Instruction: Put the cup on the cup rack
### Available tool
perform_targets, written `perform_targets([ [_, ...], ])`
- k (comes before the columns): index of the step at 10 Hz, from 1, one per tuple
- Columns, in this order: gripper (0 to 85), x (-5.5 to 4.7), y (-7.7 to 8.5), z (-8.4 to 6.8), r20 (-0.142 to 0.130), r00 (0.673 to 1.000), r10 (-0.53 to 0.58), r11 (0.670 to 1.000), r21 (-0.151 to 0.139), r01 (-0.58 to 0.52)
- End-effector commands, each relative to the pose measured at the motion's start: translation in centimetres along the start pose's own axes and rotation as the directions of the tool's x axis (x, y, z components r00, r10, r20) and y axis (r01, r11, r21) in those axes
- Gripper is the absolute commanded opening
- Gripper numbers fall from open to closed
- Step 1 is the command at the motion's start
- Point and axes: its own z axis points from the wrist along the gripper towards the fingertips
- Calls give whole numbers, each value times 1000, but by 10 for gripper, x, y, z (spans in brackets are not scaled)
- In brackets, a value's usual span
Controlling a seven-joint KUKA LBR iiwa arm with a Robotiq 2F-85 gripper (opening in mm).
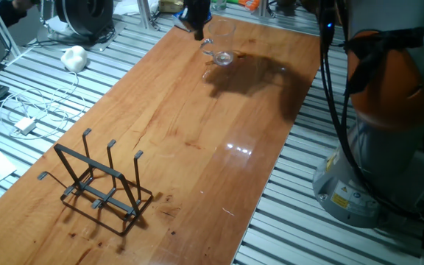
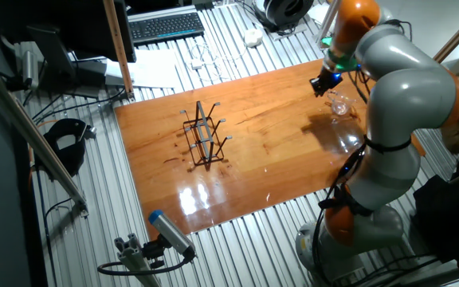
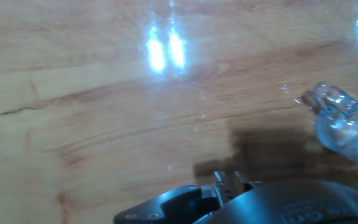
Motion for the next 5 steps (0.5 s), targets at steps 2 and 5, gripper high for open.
perform_targets([
  [2,0,-2,-35,-2,0,999,32,999,32,-32],
  [5,0,-2,-35,-2,22,994,111,990,89,-113],
])
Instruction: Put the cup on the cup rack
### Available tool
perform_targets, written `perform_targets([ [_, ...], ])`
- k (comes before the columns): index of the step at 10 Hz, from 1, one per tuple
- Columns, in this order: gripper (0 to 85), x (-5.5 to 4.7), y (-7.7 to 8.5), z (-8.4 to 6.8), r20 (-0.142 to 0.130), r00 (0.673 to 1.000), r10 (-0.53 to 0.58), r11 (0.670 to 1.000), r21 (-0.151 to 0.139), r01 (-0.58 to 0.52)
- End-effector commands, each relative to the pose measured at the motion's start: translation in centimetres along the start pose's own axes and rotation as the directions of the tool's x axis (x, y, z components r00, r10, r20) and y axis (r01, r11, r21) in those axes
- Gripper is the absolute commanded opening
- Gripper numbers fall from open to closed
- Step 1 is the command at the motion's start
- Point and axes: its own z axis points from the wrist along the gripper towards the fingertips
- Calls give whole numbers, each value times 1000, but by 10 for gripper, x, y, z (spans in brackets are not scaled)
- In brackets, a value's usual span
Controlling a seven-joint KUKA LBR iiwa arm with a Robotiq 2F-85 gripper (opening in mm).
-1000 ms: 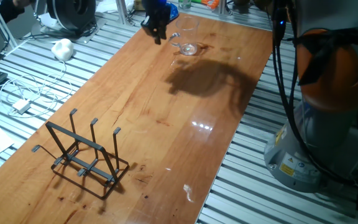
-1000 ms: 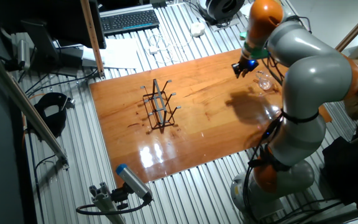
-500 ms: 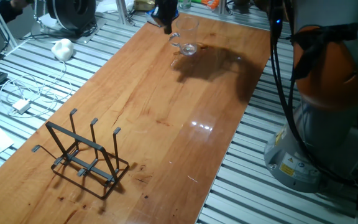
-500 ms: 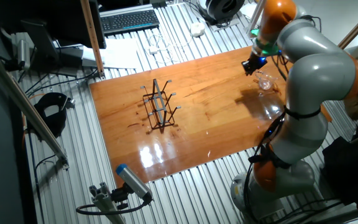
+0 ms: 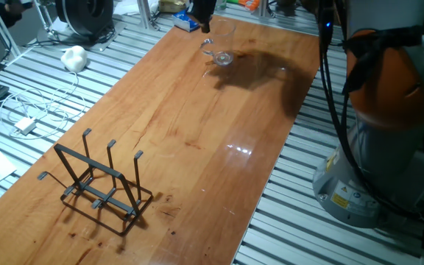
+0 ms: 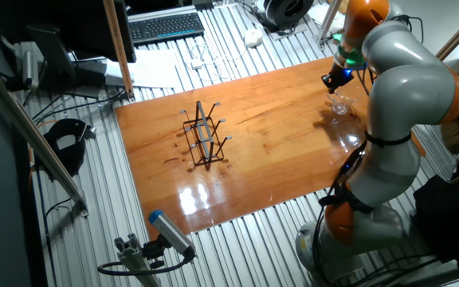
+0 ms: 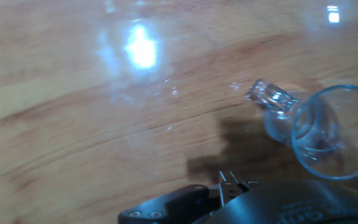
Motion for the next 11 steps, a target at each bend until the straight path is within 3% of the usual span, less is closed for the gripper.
perform_targets([
  [1,0,0,0,0,2,1000,17,1000,8,-17],
  [4,0,1,-2,2,32,998,46,998,49,-47],
  [5,170,1,-4,4,47,998,51,997,51,-54],
  [6,170,0,-8,7,63,997,48,997,64,-52],
  [10,170,0,-33,30,116,993,11,999,43,-16],
  [11,340,-1,-39,33,128,992,3,999,43,-9],
])
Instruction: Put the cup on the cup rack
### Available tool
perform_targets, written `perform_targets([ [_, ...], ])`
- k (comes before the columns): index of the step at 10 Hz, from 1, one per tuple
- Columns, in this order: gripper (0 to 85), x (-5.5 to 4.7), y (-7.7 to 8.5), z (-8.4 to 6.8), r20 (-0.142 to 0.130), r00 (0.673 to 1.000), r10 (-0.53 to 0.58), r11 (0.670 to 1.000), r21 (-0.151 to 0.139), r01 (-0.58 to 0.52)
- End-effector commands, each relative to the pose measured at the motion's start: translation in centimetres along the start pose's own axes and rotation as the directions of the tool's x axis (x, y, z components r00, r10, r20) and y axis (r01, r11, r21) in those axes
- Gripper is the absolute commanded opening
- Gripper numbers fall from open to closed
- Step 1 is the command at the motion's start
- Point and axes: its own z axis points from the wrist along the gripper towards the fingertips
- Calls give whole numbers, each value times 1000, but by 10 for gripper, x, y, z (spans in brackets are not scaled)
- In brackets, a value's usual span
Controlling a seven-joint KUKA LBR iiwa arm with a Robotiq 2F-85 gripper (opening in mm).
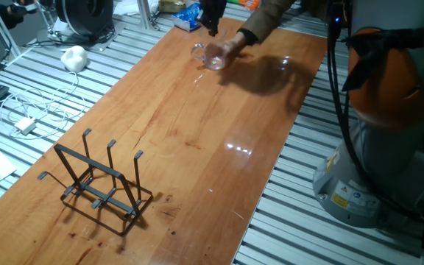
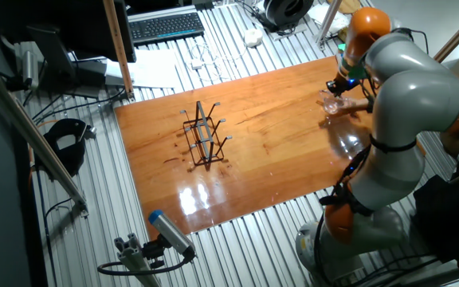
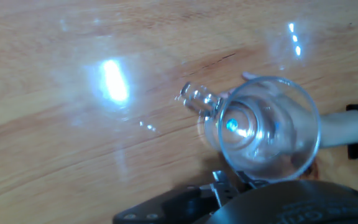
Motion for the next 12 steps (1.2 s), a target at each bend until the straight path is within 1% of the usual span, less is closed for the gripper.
perform_targets([
  [1,340,-2,-8,2,2,1000,-10,1000,-3,10],
  [4,340,-12,-33,11,15,999,-50,998,-25,51],
  [5,340,-16,-41,12,14,998,-61,998,-34,61],
  [7,340,-23,-50,15,10,997,-72,996,-47,73],
  [8,340,-24,-50,19,11,997,-72,996,-50,73],
  [9,340,-24,-49,23,11,998,-69,996,-53,69],
  [10,340,-22,-48,23,10,998,-67,996,-58,68],
  [11,340,-18,-46,22,5,998,-66,996,-62,66],
  [12,340,-11,-43,18,-5,998,-60,996,-69,59],
])
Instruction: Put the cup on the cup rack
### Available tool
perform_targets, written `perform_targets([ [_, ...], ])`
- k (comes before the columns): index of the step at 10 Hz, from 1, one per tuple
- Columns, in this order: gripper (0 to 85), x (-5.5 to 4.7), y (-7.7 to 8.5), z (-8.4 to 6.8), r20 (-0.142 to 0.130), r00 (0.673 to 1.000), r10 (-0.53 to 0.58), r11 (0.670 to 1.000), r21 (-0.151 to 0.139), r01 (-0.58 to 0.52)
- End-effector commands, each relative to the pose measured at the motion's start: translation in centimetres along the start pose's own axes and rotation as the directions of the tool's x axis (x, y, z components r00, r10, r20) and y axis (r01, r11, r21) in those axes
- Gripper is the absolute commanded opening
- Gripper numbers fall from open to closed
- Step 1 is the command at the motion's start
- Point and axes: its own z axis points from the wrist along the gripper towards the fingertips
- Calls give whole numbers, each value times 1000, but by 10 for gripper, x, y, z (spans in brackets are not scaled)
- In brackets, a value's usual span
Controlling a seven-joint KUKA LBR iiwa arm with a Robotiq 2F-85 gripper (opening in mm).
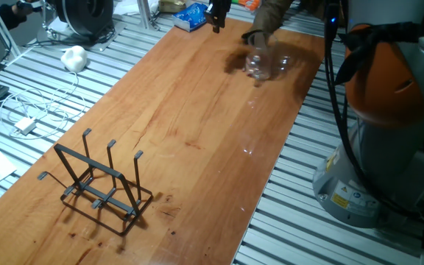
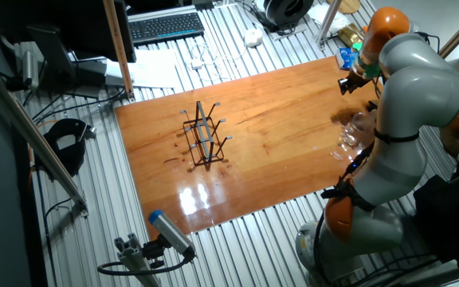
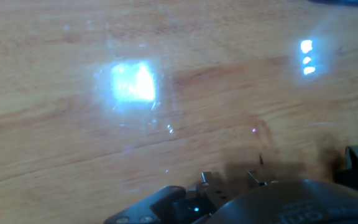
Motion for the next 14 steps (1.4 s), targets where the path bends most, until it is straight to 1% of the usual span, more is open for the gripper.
perform_targets([
  [1,340,9,6,-1,-1,1000,8,1000,2,-8],
  [2,340,22,13,-2,0,1000,18,1000,2,-18],
  [3,340,32,20,-2,-13,1000,22,1000,-2,-22],
  [4,340,33,25,-9,-51,998,26,1000,11,-25],
  [5,340,33,24,-11,-54,998,23,1000,14,-22],
  [6,340,33,24,-10,-49,999,19,1000,15,-19],
  [8,340,33,25,-9,-48,999,22,1000,10,-22],
  [9,340,30,23,-6,-25,999,36,999,1,-36],
  [10,340,22,21,-3,-22,999,36,999,-1,-36],
  [11,340,9,17,-3,-27,999,29,1000,-3,-29],
  [12,340,-7,12,-7,-46,999,22,1000,-10,-23],
  [13,340,-25,5,-16,-70,997,11,1000,-17,-12],
  [14,340,-39,0,-22,-78,997,8,1000,-18,-9],
])
